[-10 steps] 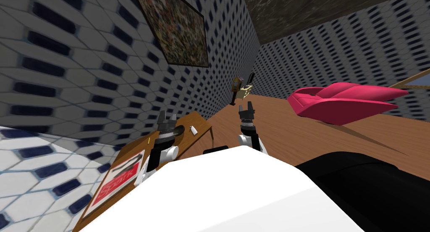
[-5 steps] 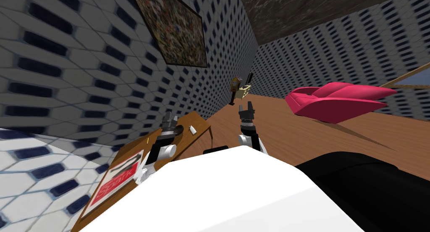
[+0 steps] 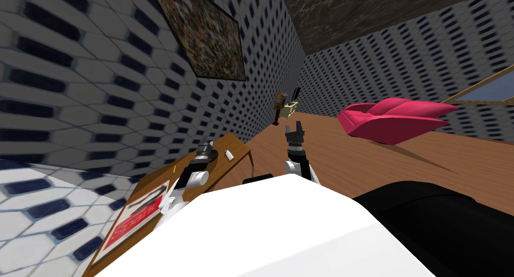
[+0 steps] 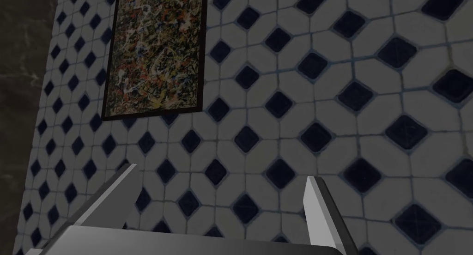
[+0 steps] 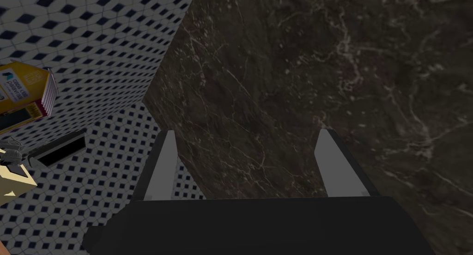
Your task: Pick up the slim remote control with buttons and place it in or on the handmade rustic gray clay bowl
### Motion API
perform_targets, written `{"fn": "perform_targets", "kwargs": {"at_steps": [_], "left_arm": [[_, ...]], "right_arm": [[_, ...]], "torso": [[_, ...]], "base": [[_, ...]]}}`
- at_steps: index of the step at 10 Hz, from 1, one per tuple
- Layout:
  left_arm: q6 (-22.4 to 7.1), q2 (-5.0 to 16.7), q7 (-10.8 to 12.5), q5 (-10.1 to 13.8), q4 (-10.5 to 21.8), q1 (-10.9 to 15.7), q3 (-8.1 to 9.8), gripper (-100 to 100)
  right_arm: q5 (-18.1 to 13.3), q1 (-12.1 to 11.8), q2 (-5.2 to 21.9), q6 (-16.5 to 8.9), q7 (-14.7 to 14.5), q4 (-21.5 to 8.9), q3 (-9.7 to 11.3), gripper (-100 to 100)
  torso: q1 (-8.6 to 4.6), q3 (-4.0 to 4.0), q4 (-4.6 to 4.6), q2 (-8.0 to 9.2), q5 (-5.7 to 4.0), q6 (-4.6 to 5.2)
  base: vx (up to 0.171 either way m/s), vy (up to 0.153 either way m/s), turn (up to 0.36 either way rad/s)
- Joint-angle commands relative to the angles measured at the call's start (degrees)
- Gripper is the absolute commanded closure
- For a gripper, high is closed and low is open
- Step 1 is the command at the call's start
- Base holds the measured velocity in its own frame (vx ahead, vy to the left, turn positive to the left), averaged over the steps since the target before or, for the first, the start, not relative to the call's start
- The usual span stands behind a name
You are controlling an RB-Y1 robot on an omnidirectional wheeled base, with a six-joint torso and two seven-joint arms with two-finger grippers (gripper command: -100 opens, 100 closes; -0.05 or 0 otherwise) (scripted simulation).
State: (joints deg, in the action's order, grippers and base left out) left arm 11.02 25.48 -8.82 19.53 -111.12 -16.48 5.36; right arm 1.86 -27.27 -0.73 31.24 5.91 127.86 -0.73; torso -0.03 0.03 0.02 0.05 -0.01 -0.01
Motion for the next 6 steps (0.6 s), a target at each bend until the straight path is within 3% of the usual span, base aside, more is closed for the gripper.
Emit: {"fn": "perform_targets", "kwargs": {"at_steps": [1, 2, 3, 4, 5, 6], "left_arm": [[-2.86, 2.01, -2.20, 2.65, 2.86, 1.44, -0.18, -100], [-3.73, 2.01, -2.20, 2.65, 3.14, 1.44, -0.18, -100], [-6.11, 3.86, -4.03, 5.09, 5.42, 2.54, -0.37, -100], [-6.55, 3.86, -4.03, 5.09, 5.85, 2.54, -0.37, -100], [-9.17, 5.69, -5.85, 7.58, 7.72, 3.58, -0.65, -100], [-9.40, 5.69, -5.85, 7.58, 8.28, 3.58, -0.65, -100]], "right_arm": [[0.00, 0.00, 0.00, 0.00, 0.00, 0.00, 0.00, 0], [0.00, 0.00, 0.00, 0.00, 0.00, 0.00, 0.00, 0], [0.00, 0.00, 0.00, 0.00, 0.00, 0.00, 0.00, 0], [0.00, 0.00, 0.00, 0.00, 0.00, 0.00, 0.00, 0], [0.00, 0.00, 0.00, 0.00, 0.00, 0.00, 0.00, 0], [0.00, 0.00, 0.00, 0.00, 0.00, 0.00, 0.00, 0]], "torso": [[0.00, 0.00, 0.00, 0.00, 0.00, 0.00], [-0.01, 0.00, 0.00, 0.00, 0.00, 0.02], [0.00, -0.01, 0.00, -0.01, 0.00, 0.00], [0.00, -0.01, -0.01, -0.02, 0.00, 0.01], [0.01, -0.01, -0.01, -0.03, 0.00, 0.00], [0.00, -0.02, -0.01, -0.03, 0.00, 0.02]], "base": [[-0.019, -0.017, -0.079], [-0.015, -0.011, -0.044], [-0.014, -0.014, -0.081], [-0.010, -0.011, -0.052], [-0.009, -0.011, -0.111], [-0.008, -0.006, -0.050]]}}
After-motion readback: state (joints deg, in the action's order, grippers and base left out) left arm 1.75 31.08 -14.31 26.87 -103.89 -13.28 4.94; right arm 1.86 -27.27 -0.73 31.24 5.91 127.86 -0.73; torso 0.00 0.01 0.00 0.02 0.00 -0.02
